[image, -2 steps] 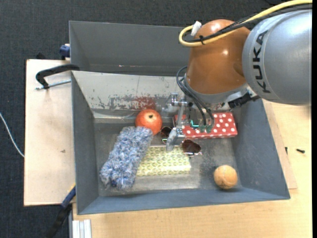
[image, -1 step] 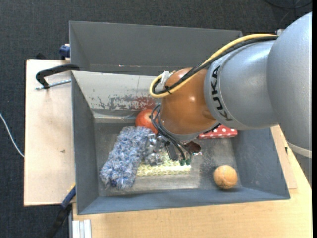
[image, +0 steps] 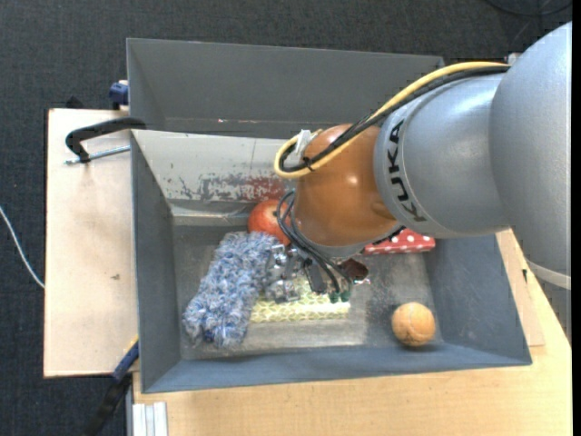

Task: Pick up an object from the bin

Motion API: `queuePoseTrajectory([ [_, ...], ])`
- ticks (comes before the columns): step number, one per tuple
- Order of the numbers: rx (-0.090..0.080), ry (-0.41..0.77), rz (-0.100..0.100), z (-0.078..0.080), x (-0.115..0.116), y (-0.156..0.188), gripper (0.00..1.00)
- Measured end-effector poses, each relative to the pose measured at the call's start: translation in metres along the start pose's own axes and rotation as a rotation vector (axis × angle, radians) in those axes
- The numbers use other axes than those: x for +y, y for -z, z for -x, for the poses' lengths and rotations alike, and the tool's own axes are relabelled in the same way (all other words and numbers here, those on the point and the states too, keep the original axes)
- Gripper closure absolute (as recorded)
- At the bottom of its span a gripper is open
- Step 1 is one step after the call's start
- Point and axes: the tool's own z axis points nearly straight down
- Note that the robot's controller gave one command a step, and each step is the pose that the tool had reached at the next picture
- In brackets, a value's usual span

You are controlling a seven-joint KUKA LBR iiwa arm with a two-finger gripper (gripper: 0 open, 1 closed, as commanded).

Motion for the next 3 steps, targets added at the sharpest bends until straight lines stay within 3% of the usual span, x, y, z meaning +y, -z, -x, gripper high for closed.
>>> queuePoseTrajectory([
  [1, 0.004, 0.004, 0.000, 0.000, -0.002, 0.045, 1.00],
  [2, -0.014, -0.023, 0.000, 0.021, -0.003, 0.073, 1.00],
  [3, 0.003, -0.024, 0.000, 0.011, -0.008, 0.084, 1.00],
])
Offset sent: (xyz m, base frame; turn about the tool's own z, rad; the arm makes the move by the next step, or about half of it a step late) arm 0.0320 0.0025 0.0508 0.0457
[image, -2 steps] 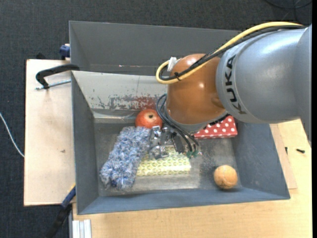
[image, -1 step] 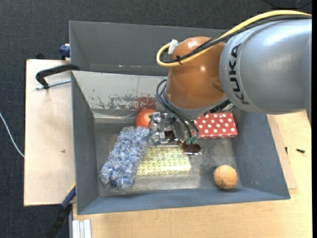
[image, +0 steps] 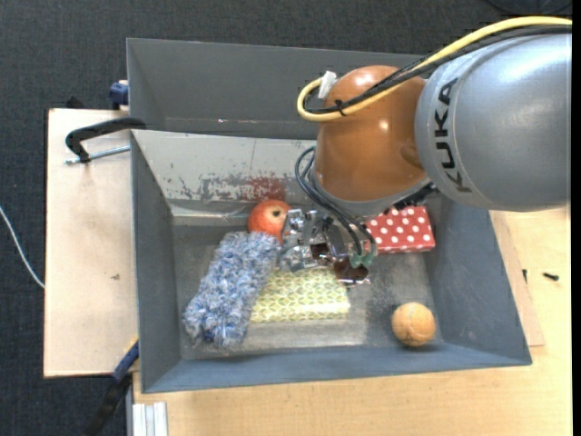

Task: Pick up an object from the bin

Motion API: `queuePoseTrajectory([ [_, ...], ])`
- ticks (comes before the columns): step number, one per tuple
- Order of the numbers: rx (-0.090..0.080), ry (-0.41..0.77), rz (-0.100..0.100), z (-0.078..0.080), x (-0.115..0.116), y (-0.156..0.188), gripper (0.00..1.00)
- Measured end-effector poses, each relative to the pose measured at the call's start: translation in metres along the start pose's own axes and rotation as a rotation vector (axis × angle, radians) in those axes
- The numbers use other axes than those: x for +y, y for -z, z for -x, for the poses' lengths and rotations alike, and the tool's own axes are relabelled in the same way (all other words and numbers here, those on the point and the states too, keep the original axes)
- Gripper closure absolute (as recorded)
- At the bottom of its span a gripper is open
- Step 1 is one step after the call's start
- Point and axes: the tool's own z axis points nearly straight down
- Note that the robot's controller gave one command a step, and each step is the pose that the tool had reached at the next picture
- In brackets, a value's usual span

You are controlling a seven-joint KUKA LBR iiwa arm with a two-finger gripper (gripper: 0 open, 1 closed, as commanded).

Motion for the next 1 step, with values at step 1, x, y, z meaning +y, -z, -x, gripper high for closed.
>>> queuePoseTrajectory([
  [1, -0.009, -0.014, 0.001, 0.0197, 0.0139, 0.0229, 1.00],
])
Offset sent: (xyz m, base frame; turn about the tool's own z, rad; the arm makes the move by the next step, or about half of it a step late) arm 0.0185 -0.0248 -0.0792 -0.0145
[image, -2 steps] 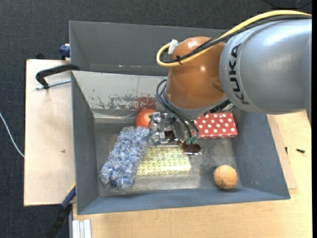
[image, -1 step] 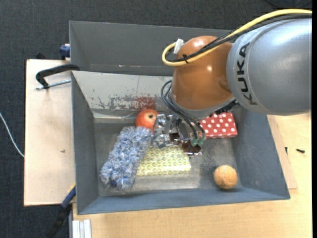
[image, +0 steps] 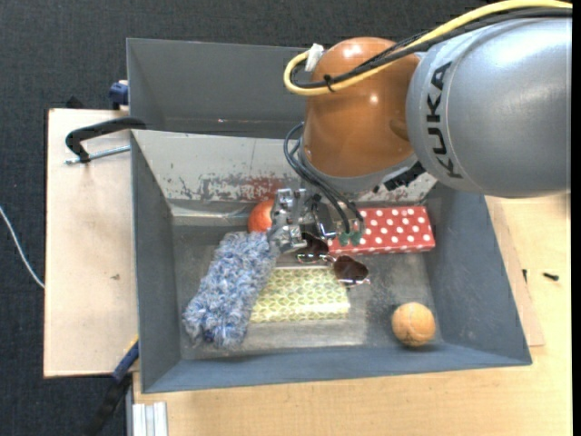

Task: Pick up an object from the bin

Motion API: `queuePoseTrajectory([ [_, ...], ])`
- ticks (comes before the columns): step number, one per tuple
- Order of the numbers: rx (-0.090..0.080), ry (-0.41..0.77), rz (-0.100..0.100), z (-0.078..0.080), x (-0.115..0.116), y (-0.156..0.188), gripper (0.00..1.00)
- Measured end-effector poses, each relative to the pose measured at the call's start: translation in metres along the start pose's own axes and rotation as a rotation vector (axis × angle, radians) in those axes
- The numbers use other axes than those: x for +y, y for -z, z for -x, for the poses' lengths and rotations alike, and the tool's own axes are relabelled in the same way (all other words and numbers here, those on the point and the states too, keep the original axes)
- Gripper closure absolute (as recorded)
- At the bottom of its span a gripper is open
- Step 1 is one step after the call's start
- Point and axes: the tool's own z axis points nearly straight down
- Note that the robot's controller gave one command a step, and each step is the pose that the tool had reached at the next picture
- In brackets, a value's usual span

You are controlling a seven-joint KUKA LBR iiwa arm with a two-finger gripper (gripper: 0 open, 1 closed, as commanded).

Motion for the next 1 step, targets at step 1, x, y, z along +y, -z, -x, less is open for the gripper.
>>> queuePoseTrajectory([
  [1, 0.009, 0.027, -0.002, -0.0061, -0.0419, -0.1029, 0.00],
])
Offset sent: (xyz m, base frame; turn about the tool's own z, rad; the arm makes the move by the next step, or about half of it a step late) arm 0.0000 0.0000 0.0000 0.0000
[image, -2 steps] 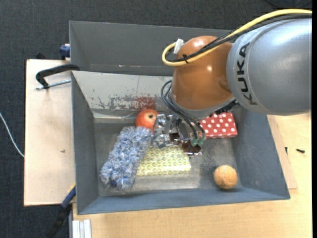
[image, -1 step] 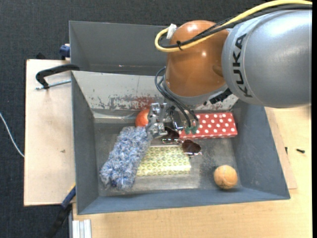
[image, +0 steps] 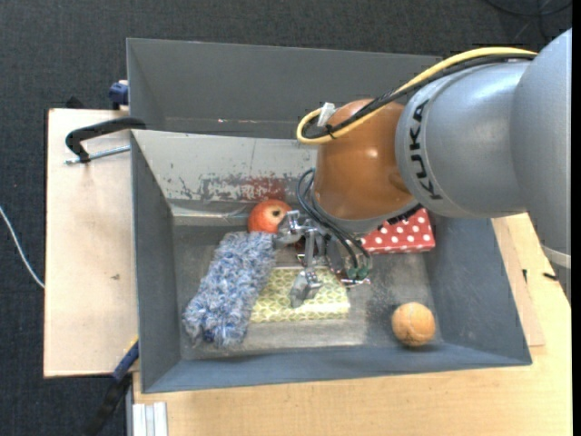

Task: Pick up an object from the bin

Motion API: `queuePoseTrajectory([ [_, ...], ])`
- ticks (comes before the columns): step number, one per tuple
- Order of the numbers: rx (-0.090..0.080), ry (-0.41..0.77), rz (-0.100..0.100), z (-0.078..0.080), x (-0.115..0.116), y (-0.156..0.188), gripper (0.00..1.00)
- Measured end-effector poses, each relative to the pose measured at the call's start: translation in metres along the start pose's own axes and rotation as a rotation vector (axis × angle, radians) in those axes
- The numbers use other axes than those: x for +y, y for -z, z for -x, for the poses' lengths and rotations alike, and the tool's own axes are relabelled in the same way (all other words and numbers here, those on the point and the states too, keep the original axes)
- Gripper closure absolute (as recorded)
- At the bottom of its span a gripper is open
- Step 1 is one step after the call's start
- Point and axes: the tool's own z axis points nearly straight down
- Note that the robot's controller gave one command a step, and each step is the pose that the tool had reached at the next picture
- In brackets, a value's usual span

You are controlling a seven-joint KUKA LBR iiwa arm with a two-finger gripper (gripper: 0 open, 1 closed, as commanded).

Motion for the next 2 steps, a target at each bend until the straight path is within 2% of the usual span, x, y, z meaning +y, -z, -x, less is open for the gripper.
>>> queuePoseTrajectory([
  [1, -0.004, 0.001, 0.001, 0.001, 0.001, 0.002, 0.00],
  [2, -0.008, 0.110, -0.006, -0.017, 0.041, -0.037, 1.00],
])
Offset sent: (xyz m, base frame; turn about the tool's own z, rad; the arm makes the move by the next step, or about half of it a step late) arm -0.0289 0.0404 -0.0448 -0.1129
